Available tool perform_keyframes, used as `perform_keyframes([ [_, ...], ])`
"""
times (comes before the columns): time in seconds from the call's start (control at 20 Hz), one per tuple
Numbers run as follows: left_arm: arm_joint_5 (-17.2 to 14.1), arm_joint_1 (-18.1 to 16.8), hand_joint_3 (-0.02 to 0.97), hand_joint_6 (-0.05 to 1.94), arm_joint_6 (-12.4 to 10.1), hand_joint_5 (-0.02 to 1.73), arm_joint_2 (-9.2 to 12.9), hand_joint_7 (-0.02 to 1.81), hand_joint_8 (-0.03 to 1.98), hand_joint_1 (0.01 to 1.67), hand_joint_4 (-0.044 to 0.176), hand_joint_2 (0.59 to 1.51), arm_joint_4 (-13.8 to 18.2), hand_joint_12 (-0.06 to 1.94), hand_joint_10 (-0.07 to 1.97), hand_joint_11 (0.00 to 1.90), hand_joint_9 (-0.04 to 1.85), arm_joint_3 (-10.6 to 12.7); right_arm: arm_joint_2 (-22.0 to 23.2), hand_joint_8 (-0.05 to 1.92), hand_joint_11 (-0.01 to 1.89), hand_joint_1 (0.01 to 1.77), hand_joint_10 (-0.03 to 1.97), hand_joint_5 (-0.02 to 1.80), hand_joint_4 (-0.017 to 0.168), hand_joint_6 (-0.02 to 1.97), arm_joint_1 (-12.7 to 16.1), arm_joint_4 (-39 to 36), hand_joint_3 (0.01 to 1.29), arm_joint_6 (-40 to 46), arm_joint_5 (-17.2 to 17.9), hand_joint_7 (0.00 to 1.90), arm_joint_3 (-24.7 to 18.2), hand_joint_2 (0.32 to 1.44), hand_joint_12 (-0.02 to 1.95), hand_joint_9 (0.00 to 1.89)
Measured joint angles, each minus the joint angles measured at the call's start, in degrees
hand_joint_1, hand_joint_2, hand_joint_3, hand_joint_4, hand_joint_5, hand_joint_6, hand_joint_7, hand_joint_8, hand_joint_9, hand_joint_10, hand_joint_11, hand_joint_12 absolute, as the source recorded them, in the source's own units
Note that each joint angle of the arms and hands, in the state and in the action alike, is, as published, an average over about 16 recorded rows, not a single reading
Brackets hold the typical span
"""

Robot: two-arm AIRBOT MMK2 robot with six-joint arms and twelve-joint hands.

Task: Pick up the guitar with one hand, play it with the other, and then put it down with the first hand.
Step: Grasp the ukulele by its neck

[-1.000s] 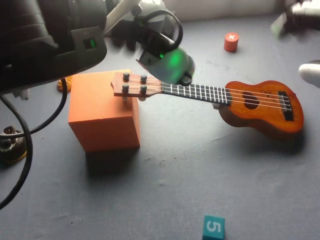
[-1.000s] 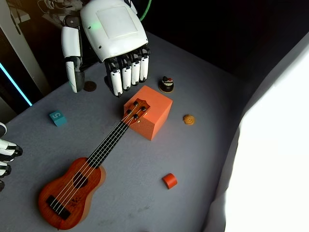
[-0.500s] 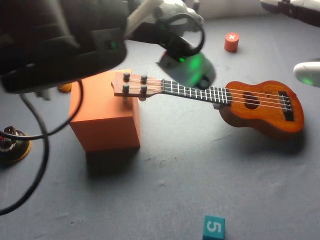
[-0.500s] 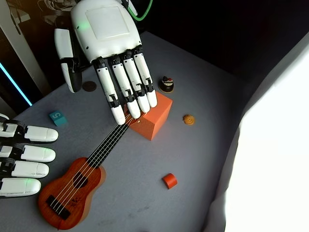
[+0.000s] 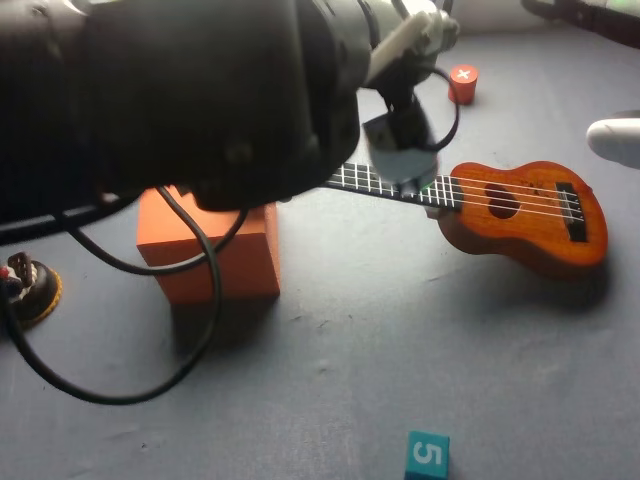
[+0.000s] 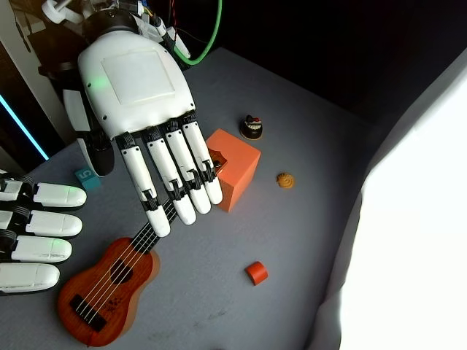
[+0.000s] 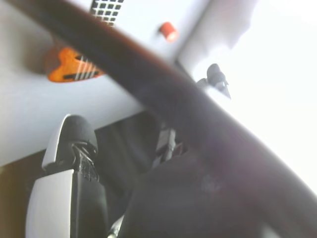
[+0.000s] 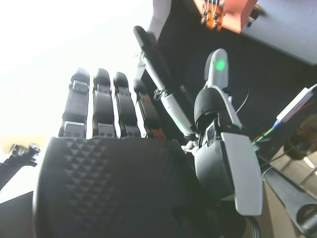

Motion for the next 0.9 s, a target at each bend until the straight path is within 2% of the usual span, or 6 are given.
perform_keyframes([
  [0.15,0.3,2.4,-0.005,0.00,-2.5,0.02,-2.3,0.02,-0.01,0.88,0.050,1.108,3.2,0.06,0.01,0.02,0.02,1.7,-0.1,0.03,0.02,0.19,0.06,0.03,0.004,0.03,0.0,0.0,0.03,-0.3,0.1,0.06,0.1,1.34,0.00,0.04],
  [0.3,1.0,4.5,-0.006,0.00,-4.0,0.02,-4.3,0.02,-0.01,0.98,0.043,1.081,5.8,0.02,0.01,0.02,0.02,3.2,-0.1,0.03,0.02,0.19,0.05,0.04,0.004,0.03,-0.1,0.0,0.03,-0.5,0.1,0.07,0.1,1.34,0.02,0.05],
  [0.6,2.5,7.8,-0.006,0.00,-4.7,0.02,-7.8,0.02,-0.01,1.06,0.033,1.059,8.7,0.01,0.01,0.02,0.02,5.7,-0.2,0.03,0.02,0.21,0.05,0.05,0.004,0.03,-0.1,0.0,0.02,-0.6,0.1,0.08,0.1,1.34,0.03,0.06],
  [0.9,4.2,10.3,-0.006,0.00,-4.9,0.02,-10.6,0.02,-0.01,1.10,0.035,1.055,10.8,0.01,0.01,0.02,0.02,7.9,-0.3,0.03,0.02,0.24,0.05,0.05,0.004,0.03,-0.1,0.0,0.02,-0.6,0.0,0.08,0.1,1.34,0.03,0.07],
])
